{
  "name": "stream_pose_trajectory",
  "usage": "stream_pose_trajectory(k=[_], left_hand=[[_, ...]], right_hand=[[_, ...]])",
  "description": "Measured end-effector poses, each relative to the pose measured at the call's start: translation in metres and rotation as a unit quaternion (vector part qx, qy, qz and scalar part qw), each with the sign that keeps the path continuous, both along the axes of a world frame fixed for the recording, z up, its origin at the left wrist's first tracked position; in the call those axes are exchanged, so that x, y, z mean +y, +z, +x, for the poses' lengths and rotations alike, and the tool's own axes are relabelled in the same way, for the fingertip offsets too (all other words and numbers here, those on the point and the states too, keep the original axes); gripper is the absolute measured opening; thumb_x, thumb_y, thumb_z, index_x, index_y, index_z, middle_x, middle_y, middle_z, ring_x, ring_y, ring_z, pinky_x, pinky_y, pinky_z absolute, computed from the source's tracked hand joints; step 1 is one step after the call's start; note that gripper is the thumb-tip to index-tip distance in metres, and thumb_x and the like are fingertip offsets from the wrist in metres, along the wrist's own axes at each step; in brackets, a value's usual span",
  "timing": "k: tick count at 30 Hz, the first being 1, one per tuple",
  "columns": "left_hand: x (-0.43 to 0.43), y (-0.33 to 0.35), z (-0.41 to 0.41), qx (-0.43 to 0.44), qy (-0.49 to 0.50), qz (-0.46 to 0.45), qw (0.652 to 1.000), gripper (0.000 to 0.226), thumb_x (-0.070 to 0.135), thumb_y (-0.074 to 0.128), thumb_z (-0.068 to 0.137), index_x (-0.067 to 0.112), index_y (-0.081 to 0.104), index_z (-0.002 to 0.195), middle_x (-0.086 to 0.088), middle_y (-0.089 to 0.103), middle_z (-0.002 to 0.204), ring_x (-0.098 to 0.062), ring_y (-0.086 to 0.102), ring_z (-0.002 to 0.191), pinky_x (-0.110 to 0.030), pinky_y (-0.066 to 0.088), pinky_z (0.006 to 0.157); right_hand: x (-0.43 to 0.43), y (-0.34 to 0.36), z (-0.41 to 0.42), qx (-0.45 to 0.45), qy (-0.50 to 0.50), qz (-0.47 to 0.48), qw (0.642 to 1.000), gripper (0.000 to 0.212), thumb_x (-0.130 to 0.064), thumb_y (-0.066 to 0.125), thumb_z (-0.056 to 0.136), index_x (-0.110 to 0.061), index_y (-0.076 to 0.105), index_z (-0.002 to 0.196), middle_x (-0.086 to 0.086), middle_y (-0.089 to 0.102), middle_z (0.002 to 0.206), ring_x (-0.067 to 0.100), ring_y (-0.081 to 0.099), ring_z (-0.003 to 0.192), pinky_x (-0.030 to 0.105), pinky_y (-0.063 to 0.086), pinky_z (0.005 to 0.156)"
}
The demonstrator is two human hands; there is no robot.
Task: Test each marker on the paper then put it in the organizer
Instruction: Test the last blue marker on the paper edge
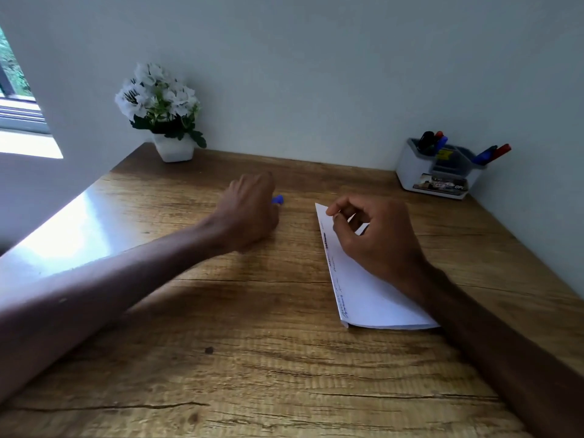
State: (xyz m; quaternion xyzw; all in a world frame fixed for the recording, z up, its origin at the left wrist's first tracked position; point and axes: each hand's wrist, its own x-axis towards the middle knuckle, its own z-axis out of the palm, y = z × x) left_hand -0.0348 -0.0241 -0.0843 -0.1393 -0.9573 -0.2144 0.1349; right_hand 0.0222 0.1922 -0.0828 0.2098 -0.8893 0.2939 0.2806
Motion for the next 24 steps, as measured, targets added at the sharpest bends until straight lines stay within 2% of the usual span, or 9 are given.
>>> stream_pose_trajectory(k=[2, 4, 9, 11, 13, 16, 19, 22, 24], left_hand=[[0.002, 0.006, -0.003, -0.06, -0.001, 0.059, 0.996, 0.02, 0.024, 0.068, 0.093, 0.009, 0.068, 0.108, -0.011, 0.074, 0.102, -0.028, 0.07, 0.094, -0.048, 0.06, 0.081], [0.005, 0.012, -0.003, -0.146, -0.01, 0.161, 0.976, 0.022, 0.026, 0.066, 0.097, 0.007, 0.073, 0.106, -0.015, 0.074, 0.103, -0.026, 0.069, 0.091, -0.042, 0.058, 0.082], [0.013, 0.025, 0.01, -0.28, -0.088, 0.459, 0.838, 0.025, 0.021, 0.066, 0.098, 0.006, 0.073, 0.116, -0.012, 0.071, 0.109, -0.019, 0.065, 0.096, -0.03, 0.059, 0.086], [0.019, 0.022, 0.016, -0.289, -0.138, 0.524, 0.79, 0.028, 0.016, 0.068, 0.095, -0.001, 0.069, 0.118, -0.013, 0.072, 0.104, -0.02, 0.069, 0.094, -0.028, 0.061, 0.086], [0.026, 0.015, 0.022, -0.276, -0.176, 0.54, 0.775, 0.03, 0.012, 0.07, 0.093, -0.005, 0.067, 0.118, -0.018, 0.074, 0.104, -0.022, 0.073, 0.094, -0.03, 0.062, 0.087], [0.03, 0.009, 0.026, -0.202, -0.183, 0.492, 0.827, 0.03, 0.015, 0.075, 0.088, -0.002, 0.07, 0.113, -0.019, 0.076, 0.103, -0.021, 0.074, 0.09, -0.029, 0.062, 0.081], [0.028, 0.005, 0.022, -0.081, -0.196, 0.37, 0.904, 0.023, 0.026, 0.079, 0.085, 0.015, 0.077, 0.105, 0.002, 0.08, 0.093, -0.014, 0.075, 0.082, -0.024, 0.06, 0.073], [0.026, -0.002, 0.018, 0.0, -0.201, 0.276, 0.94, 0.022, 0.032, 0.079, 0.086, 0.026, 0.08, 0.106, 0.014, 0.079, 0.09, -0.002, 0.07, 0.068, -0.015, 0.051, 0.062], [0.028, -0.005, 0.021, 0.032, -0.195, 0.244, 0.95, 0.024, 0.033, 0.078, 0.086, 0.027, 0.08, 0.109, 0.015, 0.078, 0.094, 0.004, 0.068, 0.067, -0.01, 0.048, 0.058]], right_hand=[[0.004, 0.001, -0.002, -0.007, -0.004, -0.007, 1.0, 0.013, -0.005, 0.069, 0.086, -0.015, 0.076, 0.089, -0.009, 0.072, 0.075, 0.003, 0.067, 0.061, 0.012, 0.05, 0.055], [0.006, 0.003, -0.003, -0.022, -0.01, -0.036, 0.999, 0.013, -0.004, 0.068, 0.088, -0.014, 0.076, 0.09, -0.006, 0.072, 0.074, 0.007, 0.068, 0.058, 0.019, 0.054, 0.052], [0.009, 0.011, -0.003, -0.138, 0.031, -0.179, 0.974, 0.016, -0.015, 0.062, 0.1, -0.005, 0.074, 0.096, 0.006, 0.076, 0.075, 0.023, 0.072, 0.056, 0.036, 0.057, 0.046], [0.009, 0.015, -0.003, -0.202, 0.084, -0.202, 0.955, 0.029, -0.025, 0.058, 0.103, -0.002, 0.074, 0.097, 0.011, 0.077, 0.08, 0.028, 0.074, 0.064, 0.037, 0.059, 0.053], [0.01, 0.017, -0.002, -0.237, 0.127, -0.195, 0.943, 0.033, -0.029, 0.057, 0.101, -0.001, 0.075, 0.099, 0.014, 0.077, 0.083, 0.03, 0.075, 0.07, 0.035, 0.06, 0.059], [0.016, 0.017, -0.004, -0.209, 0.127, -0.118, 0.962, 0.016, -0.019, 0.06, 0.101, -0.014, 0.075, 0.101, 0.005, 0.074, 0.075, 0.016, 0.068, 0.06, 0.032, 0.06, 0.057], [0.028, 0.018, -0.01, -0.152, 0.072, 0.028, 0.985, 0.018, -0.021, 0.059, 0.101, -0.018, 0.077, 0.099, -0.01, 0.07, 0.074, 0.008, 0.064, 0.063, 0.026, 0.055, 0.058], [0.034, 0.018, -0.012, -0.141, 0.06, 0.093, 0.984, 0.019, -0.016, 0.058, 0.102, -0.016, 0.077, 0.1, -0.016, 0.069, 0.081, 0.001, 0.065, 0.075, 0.007, 0.044, 0.062], [0.033, 0.017, -0.011, -0.137, 0.072, 0.101, 0.983, 0.016, -0.015, 0.061, 0.1, -0.02, 0.076, 0.1, -0.017, 0.069, 0.082, -0.002, 0.064, 0.074, 0.006, 0.04, 0.062]])
